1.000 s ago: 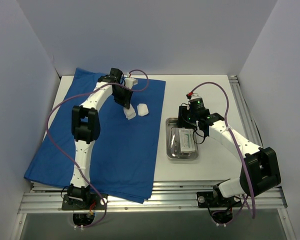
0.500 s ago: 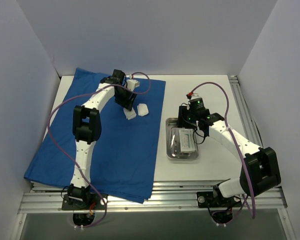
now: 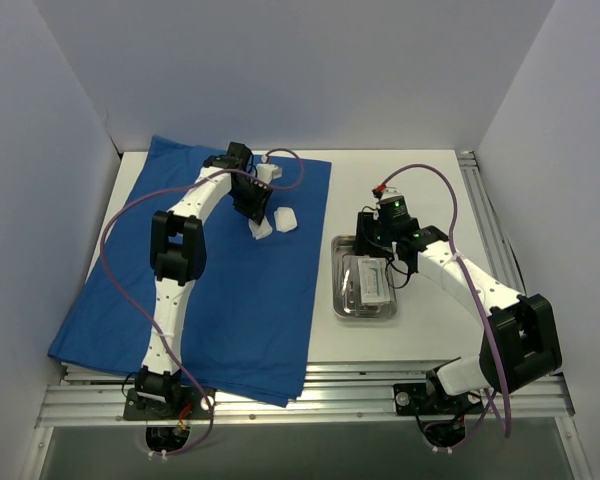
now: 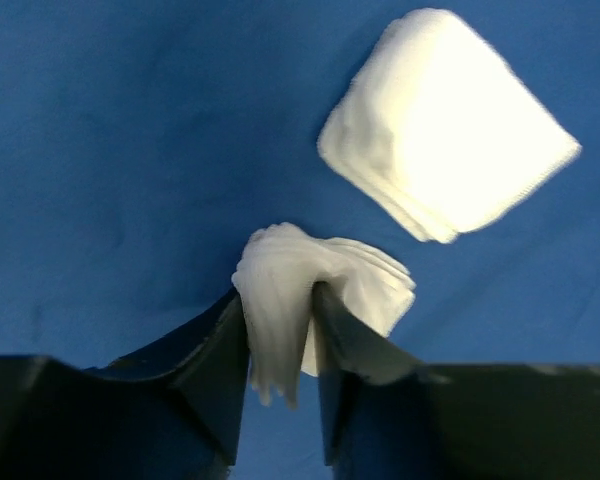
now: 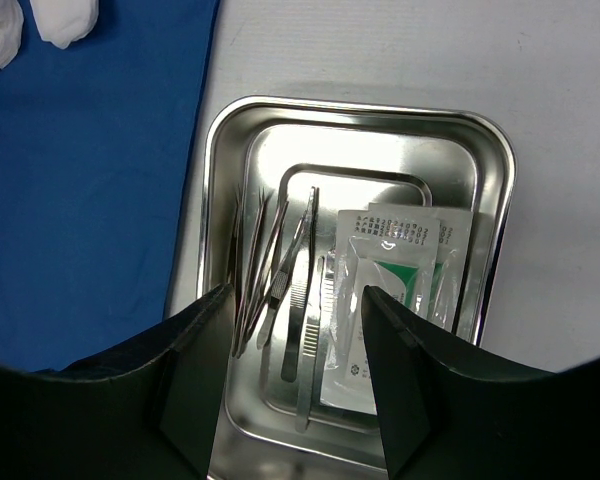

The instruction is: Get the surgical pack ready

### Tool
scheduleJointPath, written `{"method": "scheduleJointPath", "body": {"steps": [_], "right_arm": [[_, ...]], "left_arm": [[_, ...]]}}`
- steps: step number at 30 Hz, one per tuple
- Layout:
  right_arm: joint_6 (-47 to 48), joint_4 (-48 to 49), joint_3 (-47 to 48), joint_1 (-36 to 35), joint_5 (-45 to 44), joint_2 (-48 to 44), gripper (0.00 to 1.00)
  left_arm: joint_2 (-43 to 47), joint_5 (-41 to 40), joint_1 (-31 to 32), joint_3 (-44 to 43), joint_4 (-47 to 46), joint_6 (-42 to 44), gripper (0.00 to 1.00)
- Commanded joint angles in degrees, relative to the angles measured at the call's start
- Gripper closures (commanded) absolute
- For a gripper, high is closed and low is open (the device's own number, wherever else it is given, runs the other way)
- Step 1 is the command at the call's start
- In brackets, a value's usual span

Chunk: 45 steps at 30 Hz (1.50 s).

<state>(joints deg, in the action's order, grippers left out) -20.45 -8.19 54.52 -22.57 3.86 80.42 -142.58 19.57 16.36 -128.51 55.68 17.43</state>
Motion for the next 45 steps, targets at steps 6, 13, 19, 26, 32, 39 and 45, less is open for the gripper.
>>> {"method": "scheduleJointPath", "body": {"steps": [6,13,19,26,32,39,45], "right_arm": [[0.4,-1.6,3.1,-0.5,-0.3,0.8,0.51],[0.4,-0.2,3.5,-1.3,0.2,-0.5,0.51],[1.2,6.6,3.7,-2.5,3.3,-2.5,0.47],[0.2,23.7,3.7,-5.4,12.8,-1.3,0.28],[1.5,35.8,6.6,-10.8,21.1,3.2,0.22],[2.3,39.0,6.9,-13.6,25.1,6.4,0.25],[2.4,44.2,0.9,-13.6,30.0,2.6,0.29]], "left_arm": [[0.8,2.1,-0.1,-1.1,4.7,3.0,0.93],[8.5,5.3,-0.1,0.9,4.5,4.4,0.98],[16.8,9.3,0.3,6.2,5.1,6.3,0.98],[25.8,11.9,3.8,13.2,7.2,8.6,0.98],[32.0,11.2,9.0,16.0,10.0,10.3,0.98],[37.0,11.9,12.9,18.1,11.3,12.0,0.98],[39.3,17.0,12.9,19.3,11.8,13.7,0.98]]}}
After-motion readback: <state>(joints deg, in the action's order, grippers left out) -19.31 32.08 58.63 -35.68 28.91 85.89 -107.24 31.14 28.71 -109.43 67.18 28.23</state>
